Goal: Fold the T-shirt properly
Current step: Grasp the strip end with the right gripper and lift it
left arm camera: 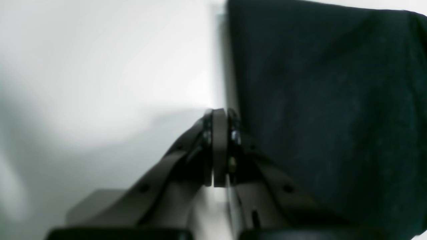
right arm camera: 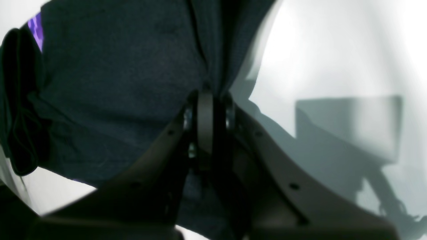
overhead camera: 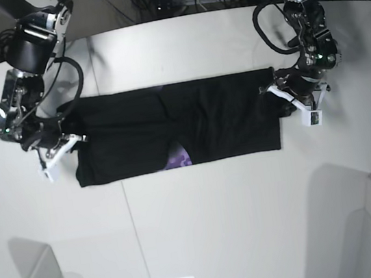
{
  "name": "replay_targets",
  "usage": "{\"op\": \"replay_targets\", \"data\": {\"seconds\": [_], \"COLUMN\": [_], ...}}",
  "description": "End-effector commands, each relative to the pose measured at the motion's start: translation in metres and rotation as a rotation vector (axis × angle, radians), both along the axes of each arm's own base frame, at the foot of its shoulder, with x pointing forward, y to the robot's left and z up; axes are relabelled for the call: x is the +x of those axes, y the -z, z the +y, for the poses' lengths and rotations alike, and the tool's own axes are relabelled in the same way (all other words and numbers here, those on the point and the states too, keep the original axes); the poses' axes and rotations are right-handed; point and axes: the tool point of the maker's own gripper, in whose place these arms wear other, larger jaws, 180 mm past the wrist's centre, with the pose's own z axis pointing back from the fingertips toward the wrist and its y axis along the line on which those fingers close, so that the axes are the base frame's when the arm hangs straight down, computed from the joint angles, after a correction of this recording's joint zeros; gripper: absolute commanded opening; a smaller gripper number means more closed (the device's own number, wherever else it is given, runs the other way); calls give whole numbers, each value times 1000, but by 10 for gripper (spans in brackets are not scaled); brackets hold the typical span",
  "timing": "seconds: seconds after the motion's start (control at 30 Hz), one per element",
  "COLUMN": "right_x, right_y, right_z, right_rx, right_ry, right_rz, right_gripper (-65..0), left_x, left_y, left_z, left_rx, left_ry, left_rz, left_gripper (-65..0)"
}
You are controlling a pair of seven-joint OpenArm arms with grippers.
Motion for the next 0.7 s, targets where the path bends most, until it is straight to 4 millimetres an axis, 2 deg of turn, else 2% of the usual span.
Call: {"op": "replay_targets", "data": {"seconds": [0.0, 0.1, 0.3, 0.5, 0.67], "right_x": [16, 18, 25, 24, 22], "right_y": [-17, -25, -51, -75, -93], "right_z": [-5, 10, 26, 53, 81], "right_rx": [-31, -75, -121, -144, -111], "right_ry": [-14, -94, -33, -71, -90], "right_rz": [-59, -84, -147, -216, -261], "right_gripper": [-650, -650, -650, -650, -650], "left_x": [-15, -9, -6, -6, -6], "left_y": [16, 13, 11, 11, 8], "left_z": [0, -9, -19, -16, -1], "left_rx": [34, 34, 34, 37, 73], "left_ry": [24, 51, 82, 77, 77], "left_rz": [96, 84, 79, 78, 79], "left_gripper": [-650, -650, -650, -650, -650]}}
